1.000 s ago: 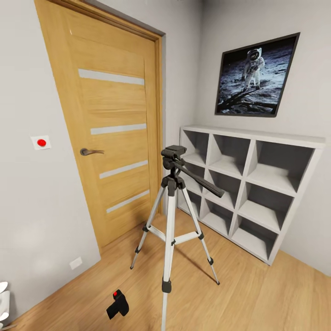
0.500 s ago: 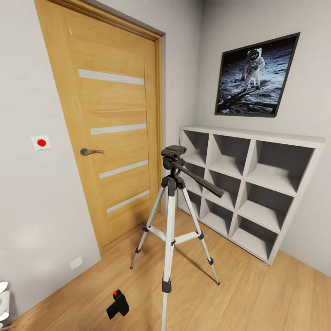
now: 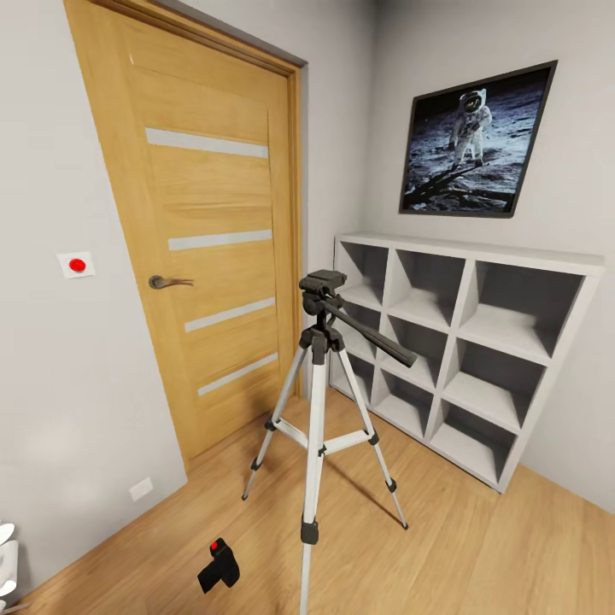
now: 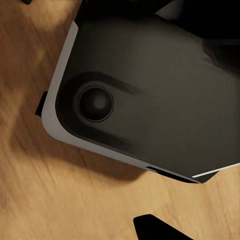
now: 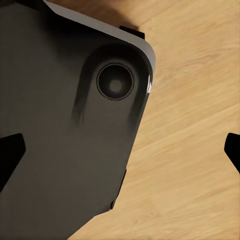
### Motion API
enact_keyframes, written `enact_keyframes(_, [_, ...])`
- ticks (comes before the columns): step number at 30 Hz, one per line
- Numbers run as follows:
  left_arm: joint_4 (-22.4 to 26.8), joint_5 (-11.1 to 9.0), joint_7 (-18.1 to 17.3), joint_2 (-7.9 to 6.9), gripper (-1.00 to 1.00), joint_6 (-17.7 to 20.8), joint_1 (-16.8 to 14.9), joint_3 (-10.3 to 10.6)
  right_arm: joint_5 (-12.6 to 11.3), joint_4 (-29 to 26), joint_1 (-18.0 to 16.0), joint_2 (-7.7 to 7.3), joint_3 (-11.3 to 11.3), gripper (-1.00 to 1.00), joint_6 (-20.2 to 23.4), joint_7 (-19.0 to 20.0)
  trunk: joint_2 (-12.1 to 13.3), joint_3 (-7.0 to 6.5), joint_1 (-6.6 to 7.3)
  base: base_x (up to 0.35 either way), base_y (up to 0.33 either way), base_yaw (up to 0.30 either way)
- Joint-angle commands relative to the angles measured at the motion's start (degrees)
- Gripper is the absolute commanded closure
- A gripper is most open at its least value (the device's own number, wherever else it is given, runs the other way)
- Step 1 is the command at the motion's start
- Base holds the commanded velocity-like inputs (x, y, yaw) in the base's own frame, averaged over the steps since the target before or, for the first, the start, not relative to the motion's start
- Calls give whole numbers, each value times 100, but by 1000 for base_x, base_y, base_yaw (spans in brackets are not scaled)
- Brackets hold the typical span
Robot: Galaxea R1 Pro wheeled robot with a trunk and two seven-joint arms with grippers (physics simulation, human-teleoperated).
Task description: Attach the digital camera to the camera tripod in the bedroom.
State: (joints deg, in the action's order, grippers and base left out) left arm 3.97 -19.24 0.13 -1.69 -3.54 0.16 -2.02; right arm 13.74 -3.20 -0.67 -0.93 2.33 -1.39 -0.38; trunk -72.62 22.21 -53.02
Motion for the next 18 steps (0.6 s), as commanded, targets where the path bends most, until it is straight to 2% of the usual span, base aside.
enact_keyframes(1, [8,-14,0,1,-100,-6,2,-18,15,4,-3,-2,21,-100,-14,-6,-3,5,0,0,0,0])
enact_keyframes(18, [8,-18,-4,1,-100,-6,2,-10,47,4,-3,-19,15,-100,-26,11,-3,5,0,0,0,0])
